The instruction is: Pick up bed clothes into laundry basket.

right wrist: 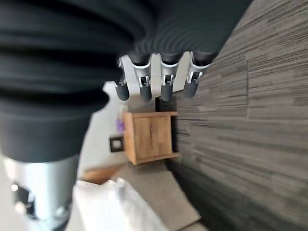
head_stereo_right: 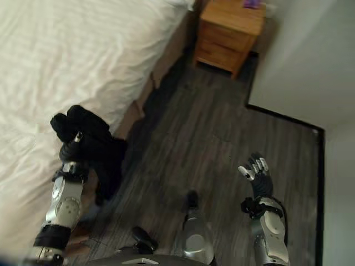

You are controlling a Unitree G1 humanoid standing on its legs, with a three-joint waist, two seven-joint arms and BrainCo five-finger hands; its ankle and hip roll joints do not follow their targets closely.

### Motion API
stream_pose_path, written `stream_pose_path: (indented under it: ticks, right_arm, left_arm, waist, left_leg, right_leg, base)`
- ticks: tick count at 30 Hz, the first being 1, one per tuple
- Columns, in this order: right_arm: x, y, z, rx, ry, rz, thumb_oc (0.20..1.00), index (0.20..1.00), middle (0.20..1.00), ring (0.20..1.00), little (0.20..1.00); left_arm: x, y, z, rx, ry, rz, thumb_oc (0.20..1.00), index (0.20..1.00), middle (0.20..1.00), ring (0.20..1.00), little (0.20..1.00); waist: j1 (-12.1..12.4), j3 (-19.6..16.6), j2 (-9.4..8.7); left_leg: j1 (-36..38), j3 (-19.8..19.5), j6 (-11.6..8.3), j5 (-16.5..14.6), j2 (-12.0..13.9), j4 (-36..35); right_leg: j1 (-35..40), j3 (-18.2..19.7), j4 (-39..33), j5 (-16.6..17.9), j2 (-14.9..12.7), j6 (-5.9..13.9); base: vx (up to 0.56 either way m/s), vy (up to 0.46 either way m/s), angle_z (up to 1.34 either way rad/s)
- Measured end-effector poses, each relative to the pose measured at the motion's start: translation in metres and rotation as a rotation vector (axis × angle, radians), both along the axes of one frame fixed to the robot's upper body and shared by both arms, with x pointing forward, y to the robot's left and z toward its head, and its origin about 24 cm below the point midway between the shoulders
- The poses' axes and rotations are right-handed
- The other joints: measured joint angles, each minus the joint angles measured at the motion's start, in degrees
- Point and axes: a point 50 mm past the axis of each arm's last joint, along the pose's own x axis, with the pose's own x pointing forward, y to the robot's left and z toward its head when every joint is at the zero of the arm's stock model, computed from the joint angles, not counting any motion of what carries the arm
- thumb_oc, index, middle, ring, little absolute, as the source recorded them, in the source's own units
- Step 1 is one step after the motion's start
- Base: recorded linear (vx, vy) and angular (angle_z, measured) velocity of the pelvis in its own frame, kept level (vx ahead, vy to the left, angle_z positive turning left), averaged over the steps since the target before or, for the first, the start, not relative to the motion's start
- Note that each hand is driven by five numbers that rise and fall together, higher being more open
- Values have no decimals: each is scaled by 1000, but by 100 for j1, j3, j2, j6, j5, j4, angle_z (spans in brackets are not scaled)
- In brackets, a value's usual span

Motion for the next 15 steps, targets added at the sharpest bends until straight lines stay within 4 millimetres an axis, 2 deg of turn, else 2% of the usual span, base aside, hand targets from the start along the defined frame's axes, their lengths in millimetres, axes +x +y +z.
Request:
stream_pose_path:
  ticks: [1, 2, 3, 4, 5, 6, 7, 8, 9, 10, 11, 12, 13, 15]
  right_arm:
    - [15, 17, 15, 10, -77, 67, 1000, 1000, 1000, 1000, 1000]
    - [28, 14, 39, -33, -185, 86, 1000, 1000, 1000, 1000, 1000]
    - [36, 7, 58, -95, -251, 109, 1000, 1000, 1000, 1000, 1000]
    - [40, 3, 51, -102, -210, 108, 1000, 1000, 1000, 1000, 1000]
    - [33, -3, 46, -116, -174, 105, 1000, 1000, 1000, 1000, 1000]
    - [25, -10, 39, -126, -134, 87, 1000, 1000, 1000, 1000, 1000]
    - [11, -18, 25, -117, -69, 46, 1000, 1000, 1000, 1000, 1000]
    - [1, -26, 15, -110, -20, 9, 1000, 1000, 1000, 1000, 1000]
    - [-12, -41, 15, -152, 9, -16, 1000, 1000, 1000, 1000, 1000]
    - [-23, -54, 21, -221, 22, -1, 1000, 1000, 1000, 1000, 1000]
    - [-23, -60, 23, -230, 15, -22, 1000, 1000, 1000, 1000, 1000]
    - [-19, -62, 17, -201, 27, -57, 1000, 1000, 1000, 1000, 1000]
    - [-17, -57, 14, -169, 27, -70, 1000, 1000, 1000, 1000, 1000]
    - [2, -38, 21, -163, -23, 21, 1000, 1000, 1000, 1000, 1000]
  left_arm:
    - [-13, 7, -5, -40, -5, 59, 200, 200, 200, 200, 200]
    - [-15, -2, -2, -73, -35, 51, 200, 200, 200, 200, 200]
    - [-22, -12, 1, -96, -65, 27, 200, 200, 200, 200, 200]
    - [-32, -10, 0, -81, -69, 24, 200, 200, 200, 200, 200]
    - [-37, -7, -4, -88, -57, 45, 200, 200, 200, 200, 200]
    - [-40, 0, -4, -80, -48, 67, 200, 200, 200, 200, 200]
    - [-38, 5, -4, -55, -37, 68, 200, 200, 200, 200, 200]
    - [-35, 6, -4, -51, -30, 67, 200, 200, 200, 200, 200]
    - [-34, 2, -11, -88, -9, 82, 200, 200, 200, 200, 200]
    - [-35, 2, -14, -118, -11, 110, 200, 200, 200, 200, 200]
    - [-32, 6, -10, -101, -28, 118, 200, 200, 200, 200, 200]
    - [-29, 6, -18, -120, 4, 131, 200, 200, 200, 200, 200]
    - [-32, 8, -23, -120, 33, 142, 200, 200, 200, 200, 200]
    - [-50, 11, -39, -125, 106, 171, 200, 200, 200, 200, 200]
  waist:
    - [127, -263, -186]
    - [120, -285, 74]
    - [190, -354, 575]
    - [488, -536, 326]
    - [551, -604, 192]
    - [678, -655, 160]
    - [757, -688, -124]
    - [655, -704, -254]
    - [493, -728, 7]
    - [401, -958, 152]
    - [452, -1027, -147]
    - [436, -996, -2]
    - [461, -1015, -129]
    - [679, -1006, -165]
  left_leg:
    - [-71, 168, 301, -161, -930, -549]
    - [-365, 225, 586, -20, -1393, -1110]
    - [-552, 325, 713, 51, -1421, -1556]
    - [-204, 881, 722, 356, -1457, -1611]
    - [-253, 563, 503, 222, -1274, -1290]
    - [-263, 726, 211, 68, -951, -982]
    - [-149, 965, 42, 72, -941, -1074]
    - [-85, 984, 89, 117, -1053, -1372]
    - [-195, 735, 223, 403, -643, -1555]
    - [-367, 696, 323, 1181, -30, -1352]
    - [-385, 655, -115, 1382, 80, -972]
    - [-365, 682, -263, 1294, 526, -816]
    - [-218, 745, -369, 1535, 648, -803]
    - [88, 443, -386, 2022, 910, -550]
  right_leg:
    - [109, -78, -1067, 579, 42, 614]
    - [-105, -172, -313, -281, -71, 910]
    - [-305, -527, 1287, -1418, -198, 781]
    - [-269, -416, 1841, -2548, -578, 959]
    - [-6, -667, 1144, -2719, -328, 614]
    - [137, -734, 599, -2529, 57, 580]
    - [363, -918, 178, -2474, 132, 926]
    - [510, -829, 123, -2345, 162, 1578]
    - [309, -332, 603, -1782, 357, 1399]
    - [84, 481, 344, -2193, 383, 622]
    - [153, 504, -60, -1859, -23, 1080]
    - [246, 451, -88, -1749, 305, 847]
    - [299, 388, -186, -1769, 420, 800]
    - [435, 585, -309, -1613, 644, 545]
  base:
    - [-230, 90, -449]
    - [-181, -33, -324]
    - [-109, -247, -333]
    - [-71, -225, -319]
    - [-51, -344, -276]
    - [21, -314, -131]
    - [20, -464, -67]
    - [40, -342, 1]
    - [49, -487, 23]
    - [79, -420, 1]
    - [79, -455, -20]
    - [24, -207, -38]
    - [-52, -112, -81]
    - [-100, -19, -125]
